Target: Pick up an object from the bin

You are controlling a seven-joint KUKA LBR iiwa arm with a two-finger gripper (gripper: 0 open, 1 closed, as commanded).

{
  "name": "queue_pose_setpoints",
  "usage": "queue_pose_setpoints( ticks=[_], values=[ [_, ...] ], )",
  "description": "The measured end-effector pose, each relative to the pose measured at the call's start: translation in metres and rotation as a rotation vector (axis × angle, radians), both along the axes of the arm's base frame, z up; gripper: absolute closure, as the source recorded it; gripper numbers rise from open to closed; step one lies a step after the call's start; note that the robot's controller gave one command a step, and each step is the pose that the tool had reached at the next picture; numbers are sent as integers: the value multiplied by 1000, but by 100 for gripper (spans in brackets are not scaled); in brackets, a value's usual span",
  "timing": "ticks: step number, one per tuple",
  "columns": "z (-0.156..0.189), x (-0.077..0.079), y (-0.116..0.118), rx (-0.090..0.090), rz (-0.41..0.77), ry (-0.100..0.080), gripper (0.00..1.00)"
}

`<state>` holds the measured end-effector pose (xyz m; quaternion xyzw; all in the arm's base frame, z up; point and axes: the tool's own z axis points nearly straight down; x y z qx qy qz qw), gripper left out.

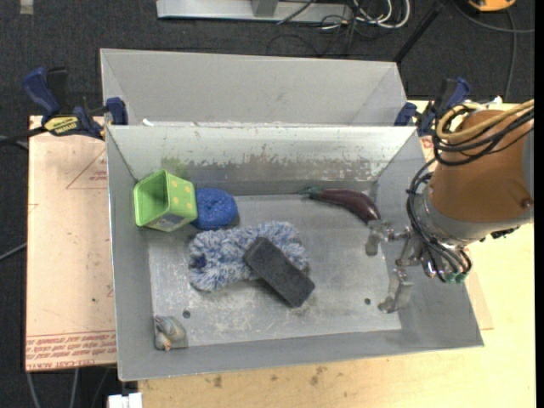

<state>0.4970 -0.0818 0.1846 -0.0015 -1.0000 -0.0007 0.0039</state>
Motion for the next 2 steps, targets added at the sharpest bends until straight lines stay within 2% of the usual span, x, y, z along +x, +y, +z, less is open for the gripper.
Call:
queue_pose_setpoints(
  ticks=[1,2],
  values=[
    [4,2,0,-1,3,-8,0],
    [-74,89,26,-1,-72,-19,0]
  ],
)
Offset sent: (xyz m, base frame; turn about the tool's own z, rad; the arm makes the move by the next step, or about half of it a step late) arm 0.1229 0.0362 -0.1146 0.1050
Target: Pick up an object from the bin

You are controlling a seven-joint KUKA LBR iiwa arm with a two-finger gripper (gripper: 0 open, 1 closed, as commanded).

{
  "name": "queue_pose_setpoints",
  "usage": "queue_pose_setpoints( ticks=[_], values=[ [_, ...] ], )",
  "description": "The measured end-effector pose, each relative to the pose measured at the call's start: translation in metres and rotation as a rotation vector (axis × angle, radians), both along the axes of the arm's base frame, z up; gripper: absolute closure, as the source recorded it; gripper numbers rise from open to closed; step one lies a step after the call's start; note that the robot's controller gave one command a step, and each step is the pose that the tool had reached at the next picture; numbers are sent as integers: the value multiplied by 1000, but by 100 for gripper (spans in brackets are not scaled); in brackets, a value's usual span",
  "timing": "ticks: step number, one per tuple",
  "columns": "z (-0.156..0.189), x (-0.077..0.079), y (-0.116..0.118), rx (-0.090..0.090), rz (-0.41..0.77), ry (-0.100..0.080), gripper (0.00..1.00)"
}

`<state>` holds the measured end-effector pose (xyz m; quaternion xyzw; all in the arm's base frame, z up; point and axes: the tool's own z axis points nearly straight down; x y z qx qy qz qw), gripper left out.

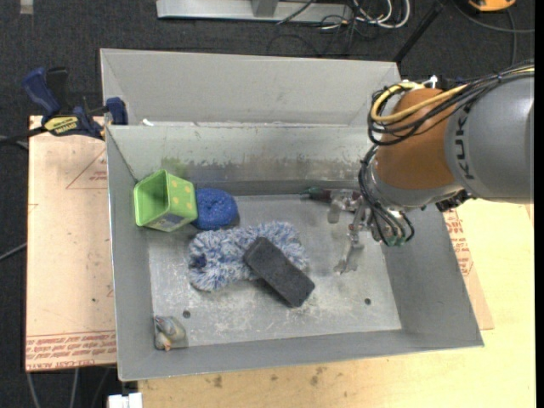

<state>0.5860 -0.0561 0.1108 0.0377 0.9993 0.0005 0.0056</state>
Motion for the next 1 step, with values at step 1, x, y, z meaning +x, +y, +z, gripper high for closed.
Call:
queue_pose_setpoints(
  ticks=[1],
  values=[
    [11,-39,90,-1,86,12,0]
  ],
)
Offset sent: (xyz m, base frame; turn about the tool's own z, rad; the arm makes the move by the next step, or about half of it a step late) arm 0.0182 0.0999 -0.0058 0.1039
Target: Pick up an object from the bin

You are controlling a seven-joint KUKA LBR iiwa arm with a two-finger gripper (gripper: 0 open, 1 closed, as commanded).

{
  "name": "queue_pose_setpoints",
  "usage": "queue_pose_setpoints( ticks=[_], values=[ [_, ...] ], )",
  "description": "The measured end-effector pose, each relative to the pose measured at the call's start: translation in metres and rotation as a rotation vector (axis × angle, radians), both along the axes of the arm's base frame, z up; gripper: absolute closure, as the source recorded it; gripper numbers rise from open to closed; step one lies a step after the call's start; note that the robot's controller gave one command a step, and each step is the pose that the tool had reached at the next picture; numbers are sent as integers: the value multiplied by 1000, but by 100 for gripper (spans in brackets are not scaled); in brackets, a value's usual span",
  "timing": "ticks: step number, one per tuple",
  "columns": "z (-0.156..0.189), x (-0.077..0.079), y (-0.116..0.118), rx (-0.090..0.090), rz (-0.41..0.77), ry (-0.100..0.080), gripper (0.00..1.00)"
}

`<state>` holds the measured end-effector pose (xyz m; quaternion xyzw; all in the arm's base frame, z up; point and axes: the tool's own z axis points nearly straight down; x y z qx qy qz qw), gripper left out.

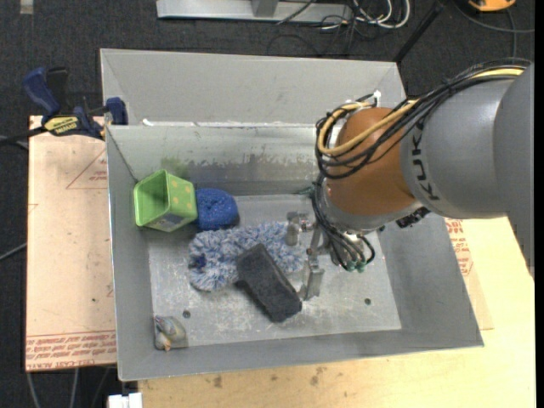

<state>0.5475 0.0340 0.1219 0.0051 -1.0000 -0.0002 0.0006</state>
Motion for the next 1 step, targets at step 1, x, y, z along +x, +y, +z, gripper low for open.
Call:
queue_pose_setpoints(
  ticks=[1],
  values=[
    [-9,36,18,3,-134,-4,0]
  ],
)
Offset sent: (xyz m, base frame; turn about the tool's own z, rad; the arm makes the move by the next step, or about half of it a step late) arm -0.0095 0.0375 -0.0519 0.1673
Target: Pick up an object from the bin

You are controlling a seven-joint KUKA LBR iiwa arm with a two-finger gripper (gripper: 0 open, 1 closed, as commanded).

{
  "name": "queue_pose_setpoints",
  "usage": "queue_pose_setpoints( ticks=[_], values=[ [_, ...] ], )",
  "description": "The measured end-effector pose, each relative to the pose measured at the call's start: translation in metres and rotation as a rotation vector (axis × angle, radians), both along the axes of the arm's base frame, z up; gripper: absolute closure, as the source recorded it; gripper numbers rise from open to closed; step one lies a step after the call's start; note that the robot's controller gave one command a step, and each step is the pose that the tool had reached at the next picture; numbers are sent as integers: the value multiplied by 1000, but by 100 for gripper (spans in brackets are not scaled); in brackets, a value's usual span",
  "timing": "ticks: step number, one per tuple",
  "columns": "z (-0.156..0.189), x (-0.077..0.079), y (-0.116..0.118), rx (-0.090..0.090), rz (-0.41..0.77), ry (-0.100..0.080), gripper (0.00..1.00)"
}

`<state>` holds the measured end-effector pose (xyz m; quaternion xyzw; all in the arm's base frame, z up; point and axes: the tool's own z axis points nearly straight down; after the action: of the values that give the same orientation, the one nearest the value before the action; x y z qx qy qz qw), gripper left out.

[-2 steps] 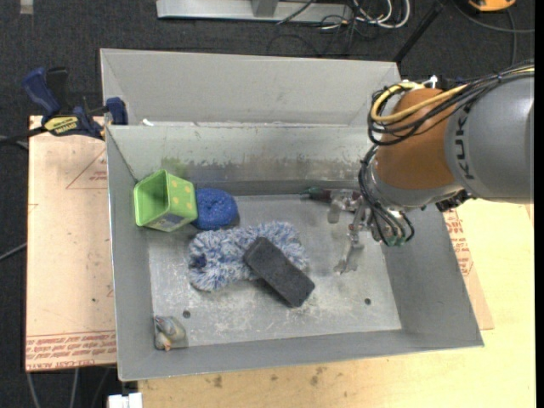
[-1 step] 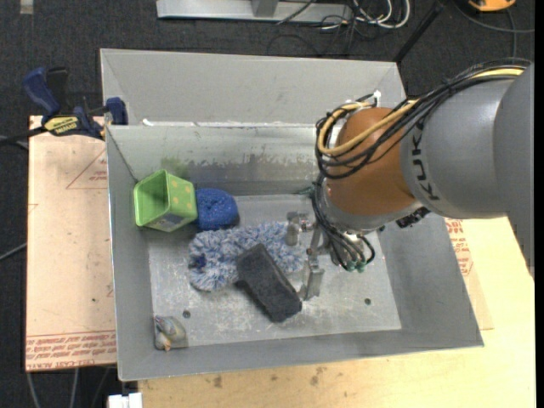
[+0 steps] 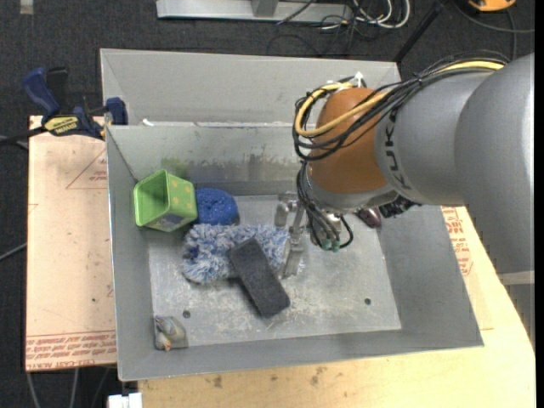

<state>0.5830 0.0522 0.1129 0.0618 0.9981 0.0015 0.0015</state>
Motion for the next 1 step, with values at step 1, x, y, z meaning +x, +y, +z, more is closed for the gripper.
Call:
queue_pose_setpoints(
  ticks=[1],
  values=[
    [-24,-12,9,-2,-44,0,0]
  ],
)
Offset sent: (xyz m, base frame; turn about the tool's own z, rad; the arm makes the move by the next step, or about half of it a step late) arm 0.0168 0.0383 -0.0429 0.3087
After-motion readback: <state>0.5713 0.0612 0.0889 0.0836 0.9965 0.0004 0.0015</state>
